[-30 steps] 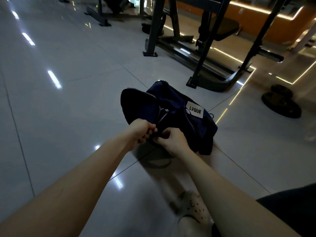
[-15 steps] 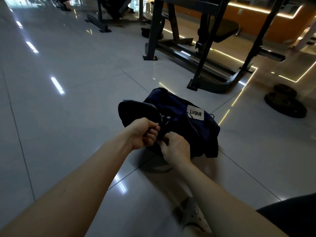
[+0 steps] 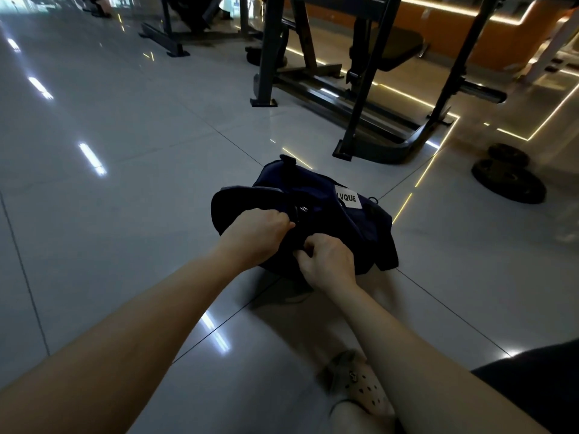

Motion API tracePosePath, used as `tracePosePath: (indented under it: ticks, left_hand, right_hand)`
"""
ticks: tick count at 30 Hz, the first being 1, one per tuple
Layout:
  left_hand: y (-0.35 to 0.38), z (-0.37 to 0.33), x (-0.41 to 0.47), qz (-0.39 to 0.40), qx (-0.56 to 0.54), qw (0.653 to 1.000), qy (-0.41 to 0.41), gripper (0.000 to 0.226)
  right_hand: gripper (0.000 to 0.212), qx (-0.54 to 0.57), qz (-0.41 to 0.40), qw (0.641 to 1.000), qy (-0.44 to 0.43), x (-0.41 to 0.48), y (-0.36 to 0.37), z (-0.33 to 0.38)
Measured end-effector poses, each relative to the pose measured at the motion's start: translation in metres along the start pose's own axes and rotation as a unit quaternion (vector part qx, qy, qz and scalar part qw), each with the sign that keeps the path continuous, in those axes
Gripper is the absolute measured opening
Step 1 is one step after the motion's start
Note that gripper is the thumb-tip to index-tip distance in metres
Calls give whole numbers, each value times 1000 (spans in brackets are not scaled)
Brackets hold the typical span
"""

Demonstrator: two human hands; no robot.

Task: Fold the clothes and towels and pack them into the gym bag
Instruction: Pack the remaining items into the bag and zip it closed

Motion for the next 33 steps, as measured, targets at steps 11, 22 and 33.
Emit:
tracePosePath:
  ticks: [11, 22, 33]
  left_hand:
    - [-12, 37, 12, -101, -321, 905, -261, 42]
    - [-23, 10, 22, -37, -402, 892, -205, 43]
    - [-9, 66, -6, -90, -402, 835, -364, 41]
  right_hand:
    - [27, -26, 39, 999, -23, -14, 8, 6]
    - [28, -98, -242, 963, -73, 5, -46, 34]
    - [10, -22, -215, 975, -52, 7, -42, 16]
Point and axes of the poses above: each hand's wrist, its own x-axis towards the middle knuckle, its own y-axis out of the palm, z = x × y, the point moved 5 cm from there along x, towards the middle knuckle, and after that the axes turned 1 degree about y, right-handed, at the moved point
